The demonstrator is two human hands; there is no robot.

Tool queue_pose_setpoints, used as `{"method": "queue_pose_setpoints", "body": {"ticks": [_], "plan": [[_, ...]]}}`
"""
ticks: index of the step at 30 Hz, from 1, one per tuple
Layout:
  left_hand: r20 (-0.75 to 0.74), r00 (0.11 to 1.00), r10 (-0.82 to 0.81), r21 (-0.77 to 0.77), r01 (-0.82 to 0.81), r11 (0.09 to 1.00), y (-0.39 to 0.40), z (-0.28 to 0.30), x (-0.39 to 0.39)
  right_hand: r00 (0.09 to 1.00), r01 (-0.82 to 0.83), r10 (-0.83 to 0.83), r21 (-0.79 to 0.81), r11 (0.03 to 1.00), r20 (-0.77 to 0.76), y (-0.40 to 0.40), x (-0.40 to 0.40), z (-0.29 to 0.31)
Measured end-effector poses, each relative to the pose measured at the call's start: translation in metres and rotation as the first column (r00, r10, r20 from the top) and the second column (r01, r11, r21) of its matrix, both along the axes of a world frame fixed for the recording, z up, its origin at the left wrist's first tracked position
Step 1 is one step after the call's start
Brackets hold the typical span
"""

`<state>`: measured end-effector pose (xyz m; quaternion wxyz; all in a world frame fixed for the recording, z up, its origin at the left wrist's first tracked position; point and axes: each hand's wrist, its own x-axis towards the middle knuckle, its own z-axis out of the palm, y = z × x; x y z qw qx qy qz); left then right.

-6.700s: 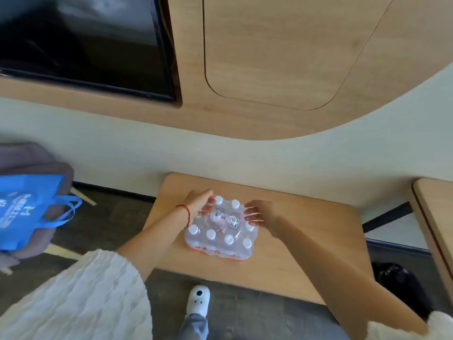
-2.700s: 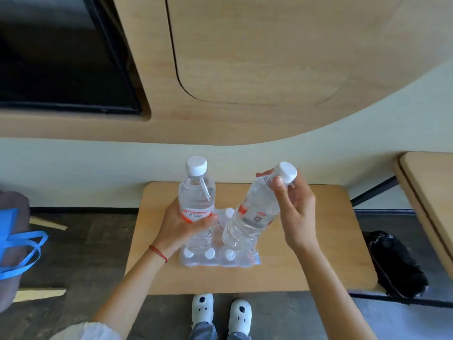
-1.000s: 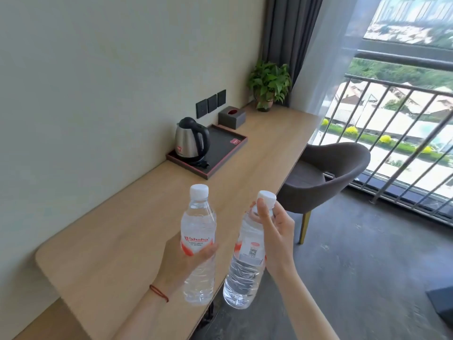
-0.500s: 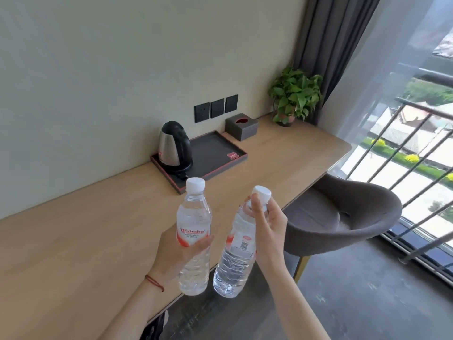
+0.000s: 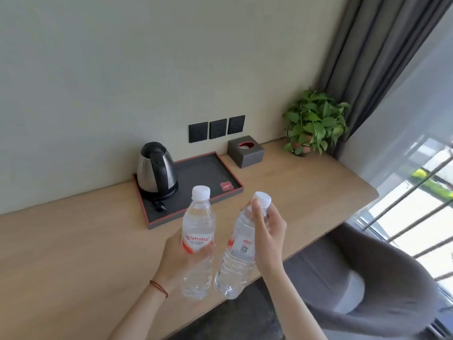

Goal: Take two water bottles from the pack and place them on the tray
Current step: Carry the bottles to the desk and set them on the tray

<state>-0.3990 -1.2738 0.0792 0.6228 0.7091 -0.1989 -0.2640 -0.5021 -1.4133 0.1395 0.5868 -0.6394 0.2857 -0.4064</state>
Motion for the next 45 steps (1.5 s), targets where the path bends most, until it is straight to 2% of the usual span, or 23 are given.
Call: {"method": "queue_pose_setpoints", "body": {"ticks": [4, 11, 16, 22, 24, 28, 35, 39, 42, 45], "plan": [[0.02, 0.999, 0.032, 0.006, -0.032, 0.999, -0.05, 0.004, 0.01, 0.999, -0.051, 0.051, -0.031, 0.998, -0.01, -0.055, 0.017, 0.0], [0.012, 0.974, 0.225, 0.05, -0.225, 0.973, -0.107, -0.013, 0.013, 0.972, -0.233, 0.232, -0.065, 0.97, -0.023, -0.136, 0.046, -0.022], [-0.003, 0.912, 0.41, 0.125, -0.406, 0.905, -0.136, -0.03, -0.001, 0.9, -0.436, 0.427, -0.146, 0.888, -0.085, -0.179, 0.059, -0.046], [-0.054, 0.854, 0.518, 0.212, -0.497, 0.841, -0.166, -0.056, -0.005, 0.814, -0.581, 0.537, -0.267, 0.769, -0.223, -0.211, 0.069, -0.074], [-0.048, 0.851, 0.522, 0.237, -0.498, 0.834, -0.174, -0.067, 0.0, 0.785, -0.618, 0.557, -0.3, 0.726, -0.271, -0.219, 0.074, -0.087], [-0.032, 0.859, 0.511, 0.271, -0.484, 0.832, -0.184, -0.084, 0.007, 0.724, -0.686, 0.598, -0.261, 0.679, -0.344, -0.23, 0.08, -0.112], [-0.048, 0.847, 0.53, 0.25, -0.503, 0.827, -0.19, -0.1, 0.01, 0.691, -0.721, 0.627, -0.291, 0.628, -0.36, -0.237, 0.086, -0.122], [-0.094, 0.872, 0.48, 0.24, -0.448, 0.861, -0.185, -0.105, 0.012, 0.671, -0.741, 0.663, -0.337, 0.581, -0.333, -0.238, 0.084, -0.122], [-0.099, 0.894, 0.436, 0.22, -0.408, 0.886, -0.179, -0.102, 0.013, 0.68, -0.732, 0.661, -0.349, 0.585, -0.318, -0.242, 0.08, -0.122], [-0.098, 0.944, 0.315, 0.149, -0.299, 0.943, -0.175, -0.091, 0.014, 0.678, -0.733, 0.65, -0.382, 0.563, -0.342, -0.243, 0.08, -0.12]]}}
